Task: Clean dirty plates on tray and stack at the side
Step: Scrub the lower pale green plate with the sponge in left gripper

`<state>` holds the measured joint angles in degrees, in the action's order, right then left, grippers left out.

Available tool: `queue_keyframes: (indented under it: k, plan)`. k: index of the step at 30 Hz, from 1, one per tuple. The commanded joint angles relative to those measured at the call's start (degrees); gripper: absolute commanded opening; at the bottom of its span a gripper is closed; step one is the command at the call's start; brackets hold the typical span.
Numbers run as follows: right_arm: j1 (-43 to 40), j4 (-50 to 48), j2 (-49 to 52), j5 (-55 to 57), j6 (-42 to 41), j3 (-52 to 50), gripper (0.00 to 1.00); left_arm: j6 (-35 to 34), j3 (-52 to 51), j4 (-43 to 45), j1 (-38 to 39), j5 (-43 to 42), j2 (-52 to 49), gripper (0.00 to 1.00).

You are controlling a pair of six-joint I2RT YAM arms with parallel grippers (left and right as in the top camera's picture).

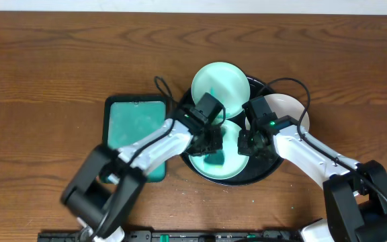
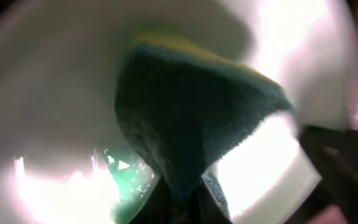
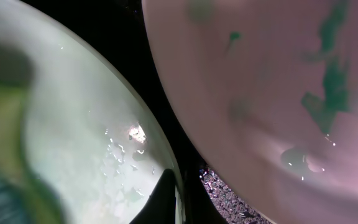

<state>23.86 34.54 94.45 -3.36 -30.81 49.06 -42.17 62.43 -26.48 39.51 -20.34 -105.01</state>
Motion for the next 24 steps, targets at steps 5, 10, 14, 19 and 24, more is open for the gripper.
queue_keyframes:
  k: [5, 10, 14, 19, 24]
  plan:
    - [0.0, -0.3, 2.3, 3.5, -1.5, -0.7, 0.01, 2.1, 2.9, -14.8, -3.7, 17.2, -2.8, 0.07]
    - [0.0, -0.4, 2.3, 3.5, -1.6, -0.7, 0.01, 6.2, 5.2, -18.1, -5.1, 24.6, -2.8, 0.07]
    - [0.0, -0.3, 2.3, 3.5, -1.5, -0.7, 0.01, 6.4, 5.4, -15.0, -5.3, 22.8, -2.8, 0.07]
    - [0.0, -0.5, 2.3, 3.5, -1.5, -0.7, 0.01, 6.3, 5.4, -4.4, -4.4, 2.8, -3.5, 0.07]
    - [0.0, -0.5, 2.3, 3.5, -1.5, -0.7, 0.01, 4.5, 5.4, 3.8, -1.2, -9.3, -7.3, 0.08]
